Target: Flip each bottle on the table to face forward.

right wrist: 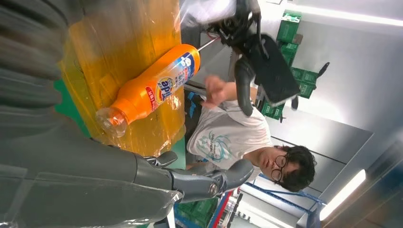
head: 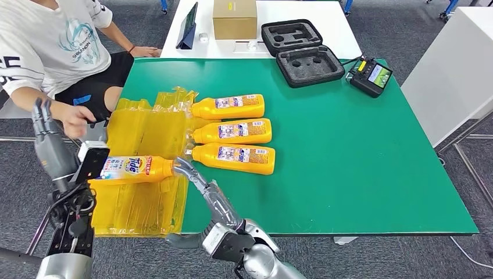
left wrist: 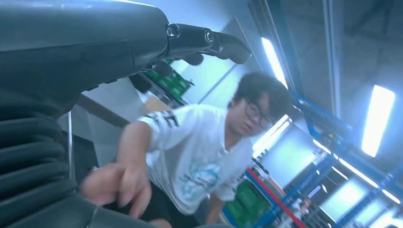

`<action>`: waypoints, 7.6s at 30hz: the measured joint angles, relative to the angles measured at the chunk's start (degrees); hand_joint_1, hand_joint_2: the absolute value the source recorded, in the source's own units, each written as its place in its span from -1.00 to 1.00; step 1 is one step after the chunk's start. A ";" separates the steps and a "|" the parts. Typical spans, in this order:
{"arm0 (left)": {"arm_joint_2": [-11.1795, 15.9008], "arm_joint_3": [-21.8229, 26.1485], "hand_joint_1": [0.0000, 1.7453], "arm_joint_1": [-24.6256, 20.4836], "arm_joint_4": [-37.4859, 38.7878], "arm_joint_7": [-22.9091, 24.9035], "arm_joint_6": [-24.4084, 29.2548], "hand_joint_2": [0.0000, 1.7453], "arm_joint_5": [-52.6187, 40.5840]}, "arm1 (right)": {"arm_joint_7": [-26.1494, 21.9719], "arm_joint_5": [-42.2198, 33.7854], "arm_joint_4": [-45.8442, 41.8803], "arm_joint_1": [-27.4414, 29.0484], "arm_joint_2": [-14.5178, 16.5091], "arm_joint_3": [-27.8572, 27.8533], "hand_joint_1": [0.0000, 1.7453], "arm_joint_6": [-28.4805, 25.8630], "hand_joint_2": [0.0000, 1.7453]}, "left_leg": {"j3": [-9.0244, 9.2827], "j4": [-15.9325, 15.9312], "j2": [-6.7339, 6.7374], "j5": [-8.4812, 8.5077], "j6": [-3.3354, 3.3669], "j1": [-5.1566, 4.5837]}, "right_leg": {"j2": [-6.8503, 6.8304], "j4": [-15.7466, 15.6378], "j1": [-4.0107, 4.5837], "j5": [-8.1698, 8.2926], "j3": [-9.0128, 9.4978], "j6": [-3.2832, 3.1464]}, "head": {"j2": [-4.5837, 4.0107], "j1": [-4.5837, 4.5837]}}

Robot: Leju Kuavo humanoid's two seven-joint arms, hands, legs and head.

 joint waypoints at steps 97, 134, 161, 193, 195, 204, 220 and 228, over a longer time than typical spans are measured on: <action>-1.88 -3.30 -1.00 9.38 -1.74 0.38 -6.58 1.00 34.30 | 13.99 20.25 50.65 -29.65 -0.56 -10.68 1.00 6.90 1.00 | -0.07 0.03 -0.07 0.06 0.07 -0.09 | -0.09 0.00 -0.03 0.08 -0.05 0.08 | 0.00 -0.01; -1.19 -23.28 -1.00 21.11 -17.57 15.44 -52.34 1.00 59.23 | -4.37 -8.72 31.11 -14.09 2.24 -12.78 1.00 3.01 1.00 | -0.22 0.01 -0.21 0.02 0.08 -0.09 | -0.16 -0.01 -0.04 0.06 -0.15 0.08 | 0.00 -0.01; 1.06 -29.38 -1.00 21.70 -22.40 15.29 -52.13 1.00 55.81 | -4.37 -6.44 37.02 -13.72 4.90 -8.29 1.00 3.62 1.00 | -0.22 0.01 -0.21 0.03 0.07 -0.09 | -0.14 0.00 -0.03 0.06 -0.19 0.07 | 0.00 0.00; 1.91 -28.17 -1.00 19.98 -19.60 14.84 -50.79 1.00 67.34 | -2.50 1.18 33.35 -13.83 5.97 -0.38 1.00 4.05 1.00 | -0.22 0.01 -0.20 0.04 0.07 -0.09 | -0.14 0.00 -0.03 0.05 -0.20 0.07 | 0.00 -0.01; 1.97 -28.02 -1.00 19.95 -19.83 14.80 -50.87 1.00 67.46 | -2.43 1.27 33.43 -13.92 5.98 -0.33 1.00 4.06 1.00 | -0.22 0.01 -0.20 0.04 0.07 -0.09 | -0.14 0.00 -0.03 0.05 -0.20 0.07 | 0.00 -0.01; 2.09 -27.37 0.98 19.82 -20.63 14.00 -51.39 1.00 69.33 | -1.02 2.32 34.07 -14.36 5.97 -0.26 1.00 4.06 1.00 | -0.22 0.01 -0.20 0.04 0.07 -0.09 | -0.14 0.00 -0.03 0.05 -0.21 0.07 | 0.00 0.00; 2.18 -26.79 1.00 19.36 -21.07 13.58 -50.32 1.00 67.68 | 0.77 5.09 35.80 -15.45 6.03 0.15 1.00 4.02 1.00 | -0.22 0.01 -0.19 0.04 0.07 -0.09 | -0.12 -0.01 -0.03 0.05 -0.25 0.07 | 0.00 -0.01; 2.18 -27.21 1.00 19.32 -21.07 13.64 -48.44 1.00 64.75 | 0.99 5.75 35.73 -15.08 6.03 0.14 -0.67 3.66 0.50 | -0.22 0.01 -0.19 0.04 0.07 -0.09 | -0.12 -0.01 -0.03 0.05 -0.25 0.07 | 0.00 0.00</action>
